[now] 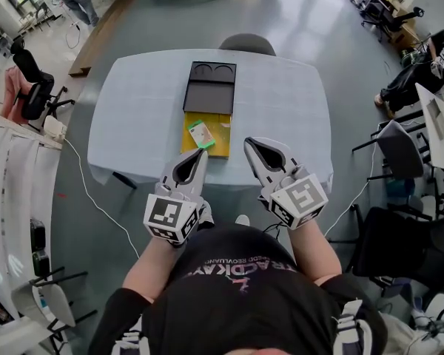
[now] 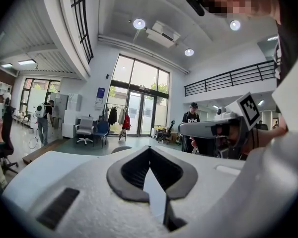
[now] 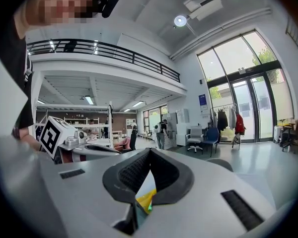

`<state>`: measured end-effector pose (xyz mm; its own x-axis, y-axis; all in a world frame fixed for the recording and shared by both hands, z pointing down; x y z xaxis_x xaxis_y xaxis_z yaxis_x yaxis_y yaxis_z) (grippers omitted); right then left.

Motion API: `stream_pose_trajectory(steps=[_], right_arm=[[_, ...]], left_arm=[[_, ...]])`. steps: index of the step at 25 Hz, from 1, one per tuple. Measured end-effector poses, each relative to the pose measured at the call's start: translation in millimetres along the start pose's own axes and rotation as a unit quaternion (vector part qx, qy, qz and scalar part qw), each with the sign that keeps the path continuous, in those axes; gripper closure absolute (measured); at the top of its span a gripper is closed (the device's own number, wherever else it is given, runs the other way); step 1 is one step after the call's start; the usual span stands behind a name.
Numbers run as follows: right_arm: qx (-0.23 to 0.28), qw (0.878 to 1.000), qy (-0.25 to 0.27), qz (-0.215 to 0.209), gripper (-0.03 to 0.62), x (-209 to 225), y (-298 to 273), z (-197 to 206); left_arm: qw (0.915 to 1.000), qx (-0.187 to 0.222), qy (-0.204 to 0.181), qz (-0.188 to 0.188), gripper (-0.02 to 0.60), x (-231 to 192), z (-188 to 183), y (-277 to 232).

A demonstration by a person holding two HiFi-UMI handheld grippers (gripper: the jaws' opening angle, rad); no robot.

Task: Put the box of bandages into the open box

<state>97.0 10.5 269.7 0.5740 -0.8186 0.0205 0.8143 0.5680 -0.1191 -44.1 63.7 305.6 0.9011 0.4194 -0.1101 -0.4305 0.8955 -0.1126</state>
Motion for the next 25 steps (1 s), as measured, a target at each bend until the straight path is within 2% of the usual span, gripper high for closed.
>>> stream_pose_trajectory(steps=[9,25], right_arm=[[-0.014,1.000,-0.005,-0.007,0.585,-0.5,4.0,15.3],[-0.016,1.000,-0.001,-0.016,0.585,2.3,5.2,18.7]], left_arm=[[0.9999,-0.011,0.011,-0.006,0.565,8.0,13.3,1.4],[0.9999,-0.015,0.003,-0.003,0.566,15.1,10.4,-2.3]])
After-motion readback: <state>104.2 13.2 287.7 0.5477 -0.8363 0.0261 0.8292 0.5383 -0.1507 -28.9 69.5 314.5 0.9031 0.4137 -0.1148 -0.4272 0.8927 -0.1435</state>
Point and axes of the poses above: the fingertips, and each gripper's own axes: y backward along the fingers, x to its right, z out of its underside, the point moved 5 cm from there along y, backward along the fingers, and after that the axes turned 6 degrees about z, right-handed, at the moved point
